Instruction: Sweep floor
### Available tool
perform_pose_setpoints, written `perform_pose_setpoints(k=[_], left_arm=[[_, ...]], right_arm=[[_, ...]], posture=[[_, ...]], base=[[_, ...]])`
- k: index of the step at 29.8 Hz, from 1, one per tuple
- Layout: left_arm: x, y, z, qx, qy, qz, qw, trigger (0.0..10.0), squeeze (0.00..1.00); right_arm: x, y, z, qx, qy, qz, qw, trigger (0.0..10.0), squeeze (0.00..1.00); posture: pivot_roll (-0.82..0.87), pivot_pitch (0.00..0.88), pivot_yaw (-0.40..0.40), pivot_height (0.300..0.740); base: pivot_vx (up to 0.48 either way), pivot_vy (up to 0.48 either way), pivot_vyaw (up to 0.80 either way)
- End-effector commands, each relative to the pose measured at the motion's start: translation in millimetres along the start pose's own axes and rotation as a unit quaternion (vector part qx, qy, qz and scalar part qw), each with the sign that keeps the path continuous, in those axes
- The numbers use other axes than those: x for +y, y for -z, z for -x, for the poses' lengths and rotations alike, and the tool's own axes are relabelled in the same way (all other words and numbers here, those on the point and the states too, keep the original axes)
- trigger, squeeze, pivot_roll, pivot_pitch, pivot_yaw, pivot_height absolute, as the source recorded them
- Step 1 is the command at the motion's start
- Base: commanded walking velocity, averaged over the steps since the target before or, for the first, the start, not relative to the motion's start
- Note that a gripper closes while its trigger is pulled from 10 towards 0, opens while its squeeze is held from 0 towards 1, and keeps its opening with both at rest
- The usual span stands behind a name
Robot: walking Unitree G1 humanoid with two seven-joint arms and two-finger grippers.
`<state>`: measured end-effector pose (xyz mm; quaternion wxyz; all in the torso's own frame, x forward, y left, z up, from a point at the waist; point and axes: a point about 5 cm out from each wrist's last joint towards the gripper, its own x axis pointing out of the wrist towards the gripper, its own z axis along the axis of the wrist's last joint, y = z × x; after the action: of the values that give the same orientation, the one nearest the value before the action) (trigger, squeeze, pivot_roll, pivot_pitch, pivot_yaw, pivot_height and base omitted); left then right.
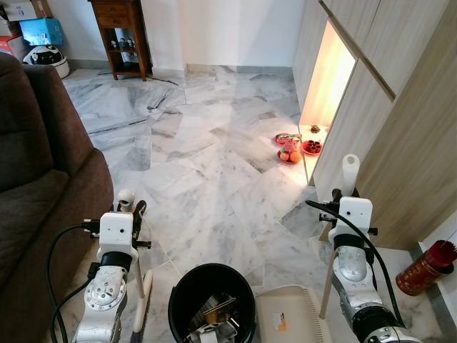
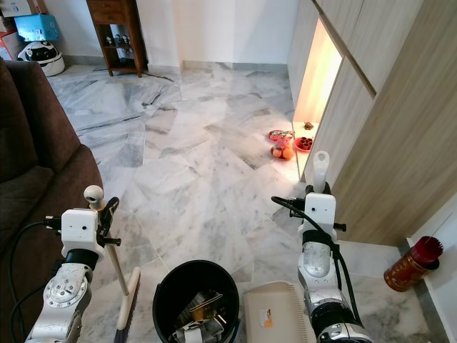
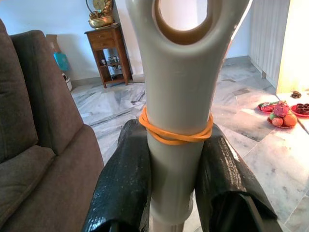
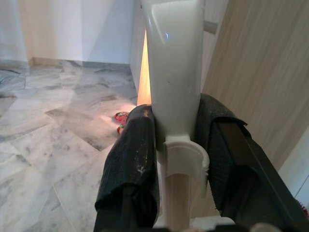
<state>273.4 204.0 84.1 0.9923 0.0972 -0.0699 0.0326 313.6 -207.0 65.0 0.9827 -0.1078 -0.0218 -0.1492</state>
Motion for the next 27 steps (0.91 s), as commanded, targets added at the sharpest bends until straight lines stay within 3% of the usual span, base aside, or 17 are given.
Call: perform_pose_setpoints(k=[1,27], left_arm=[[3.1,-6.6,-3.4,-0.022,-0.005,0.0,1.0,10.0,0.0],[3.6,-6.0,-2.6,-0.025,-0.001,0.0,1.0,10.0,0.0]], right_arm=[[-0.4,-7.7,-5.1,-0.018,0.001,-0.003,1.0,10.0,0.0],[1.1,-2.2,-1.9,-0.008,-0.005,-0.002,1.0,10.0,0.0]], posture=[[0.08,0.0,-0.017,0.74],[0.09,0.0,-0.013,0.74]], base=[[-0.281,0.0,0.0],[-0.282,0.0,0.0]])
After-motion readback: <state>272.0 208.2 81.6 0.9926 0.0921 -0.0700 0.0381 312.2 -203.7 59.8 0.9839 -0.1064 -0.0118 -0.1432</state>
